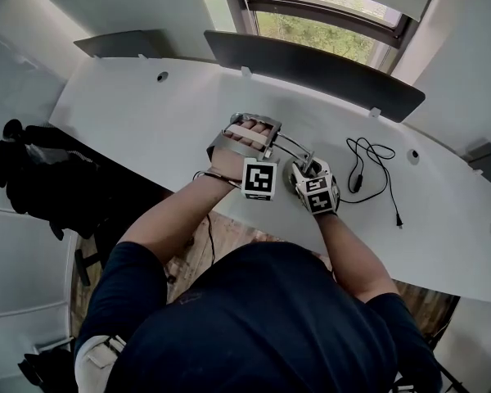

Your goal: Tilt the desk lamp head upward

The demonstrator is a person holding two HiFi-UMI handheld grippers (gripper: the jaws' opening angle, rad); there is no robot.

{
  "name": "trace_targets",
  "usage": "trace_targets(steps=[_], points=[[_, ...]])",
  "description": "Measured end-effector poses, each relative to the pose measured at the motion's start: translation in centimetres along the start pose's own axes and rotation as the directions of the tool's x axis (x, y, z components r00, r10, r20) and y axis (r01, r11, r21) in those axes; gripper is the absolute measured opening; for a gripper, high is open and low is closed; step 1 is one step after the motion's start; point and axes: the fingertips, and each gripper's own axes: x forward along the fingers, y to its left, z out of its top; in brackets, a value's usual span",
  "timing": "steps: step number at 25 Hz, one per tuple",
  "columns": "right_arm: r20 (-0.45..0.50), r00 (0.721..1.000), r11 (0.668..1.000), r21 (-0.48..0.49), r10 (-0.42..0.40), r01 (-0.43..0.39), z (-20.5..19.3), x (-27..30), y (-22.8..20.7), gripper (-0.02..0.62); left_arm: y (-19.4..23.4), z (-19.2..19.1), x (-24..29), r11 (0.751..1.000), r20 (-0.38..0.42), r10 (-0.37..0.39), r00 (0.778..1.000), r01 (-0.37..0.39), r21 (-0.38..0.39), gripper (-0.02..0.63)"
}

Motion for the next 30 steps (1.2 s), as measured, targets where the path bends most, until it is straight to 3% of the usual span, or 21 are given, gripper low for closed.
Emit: trace_targets(steps=[12,19,21,25,28,30], points=[[0.001,1.0,1.0,0.002,-0.018,0.018,-0.1,0.1,0.2,0.152,1.9,1.3,-1.0,0.97,-0.06,-0.017,0.998,0.031,0.24,0.069],[-0.002,0.999,0.999,0.004,-0.036,0.036,0.0,0.1,0.4,0.149,3.8,3.4,-2.0,0.941,-0.013,0.088,0.996,-0.079,0.329,0.077],[-0.004,0.999,0.999,-0.004,-0.037,0.037,0.0,0.2,0.4,0.149,3.9,3.6,-2.2,0.937,-0.003,0.089,0.996,-0.083,0.34,0.077],[-0.03,0.999,0.999,-0.028,-0.031,0.03,-0.2,0.2,0.7,0.152,2.4,2.7,-1.9,0.946,-0.028,0.028,0.999,-0.018,0.324,0.077],[-0.034,0.999,0.997,-0.073,-0.021,0.019,-0.3,0.3,0.9,0.153,2.4,2.8,-2.1,0.951,-0.024,0.033,0.999,-0.024,0.31,0.077],[-0.05,0.999,0.995,-0.102,-0.014,0.009,-0.4,0.4,1.1,0.164,3.0,3.1,-2.3,0.949,-0.017,0.06,0.998,-0.051,0.312,0.113]])
